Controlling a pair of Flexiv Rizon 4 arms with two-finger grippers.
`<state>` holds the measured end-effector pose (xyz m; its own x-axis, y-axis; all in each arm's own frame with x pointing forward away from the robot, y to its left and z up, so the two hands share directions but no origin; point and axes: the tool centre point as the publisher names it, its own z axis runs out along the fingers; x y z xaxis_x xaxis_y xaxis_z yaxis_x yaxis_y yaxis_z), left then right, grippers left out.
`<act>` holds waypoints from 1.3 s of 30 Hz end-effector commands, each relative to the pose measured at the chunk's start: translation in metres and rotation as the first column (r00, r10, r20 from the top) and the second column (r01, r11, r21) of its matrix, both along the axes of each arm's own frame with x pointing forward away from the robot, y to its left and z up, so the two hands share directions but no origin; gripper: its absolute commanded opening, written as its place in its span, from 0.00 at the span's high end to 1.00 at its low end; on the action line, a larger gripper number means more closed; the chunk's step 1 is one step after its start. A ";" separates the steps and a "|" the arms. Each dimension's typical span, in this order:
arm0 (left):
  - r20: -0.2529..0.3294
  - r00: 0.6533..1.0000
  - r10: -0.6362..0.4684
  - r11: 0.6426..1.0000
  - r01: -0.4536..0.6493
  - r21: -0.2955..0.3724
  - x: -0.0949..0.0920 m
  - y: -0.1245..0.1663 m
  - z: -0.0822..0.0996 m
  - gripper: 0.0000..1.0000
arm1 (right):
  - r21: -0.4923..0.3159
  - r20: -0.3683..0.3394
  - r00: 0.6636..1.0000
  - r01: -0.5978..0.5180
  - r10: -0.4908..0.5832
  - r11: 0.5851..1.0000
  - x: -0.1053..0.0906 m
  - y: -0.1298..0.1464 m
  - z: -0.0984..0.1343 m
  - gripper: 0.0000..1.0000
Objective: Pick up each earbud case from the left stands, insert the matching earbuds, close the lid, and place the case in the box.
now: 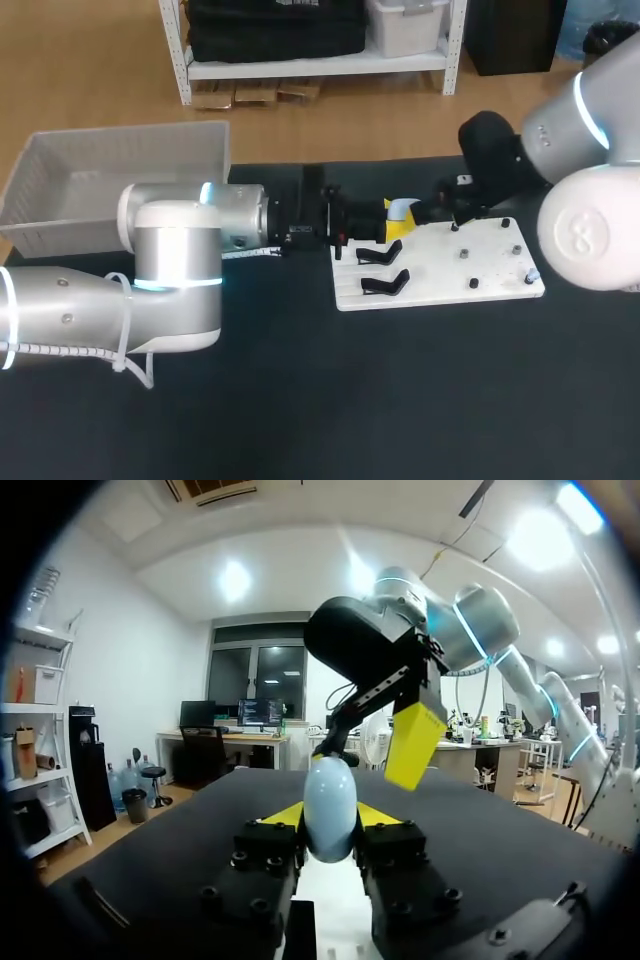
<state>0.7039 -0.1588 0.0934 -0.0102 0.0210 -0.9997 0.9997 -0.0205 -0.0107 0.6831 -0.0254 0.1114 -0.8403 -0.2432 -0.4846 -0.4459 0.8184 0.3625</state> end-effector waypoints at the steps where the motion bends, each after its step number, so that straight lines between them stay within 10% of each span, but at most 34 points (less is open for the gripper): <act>1: 0.003 1.000 0.002 1.000 -0.002 -0.005 0.000 0.000 -0.002 1.00 | -0.009 0.002 1.000 0.008 -0.008 1.000 0.002 0.004 -0.001 0.00; 33: 0.003 1.000 0.002 1.000 -0.002 -0.005 0.000 0.000 -0.002 1.00 | -0.002 0.088 0.993 0.079 -0.079 0.997 0.025 -0.009 0.030 0.00; 39: 0.003 1.000 0.002 1.000 -0.002 -0.005 0.000 0.000 -0.002 1.00 | -0.135 0.152 0.988 0.059 -0.038 0.989 0.015 -0.032 0.043 0.00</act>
<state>0.7042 -0.1588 0.0933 -0.0104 0.0208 -0.9997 0.9997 -0.0214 -0.0108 0.7156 -0.0453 0.1419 -0.7787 -0.2660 -0.5682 -0.4763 0.8402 0.2594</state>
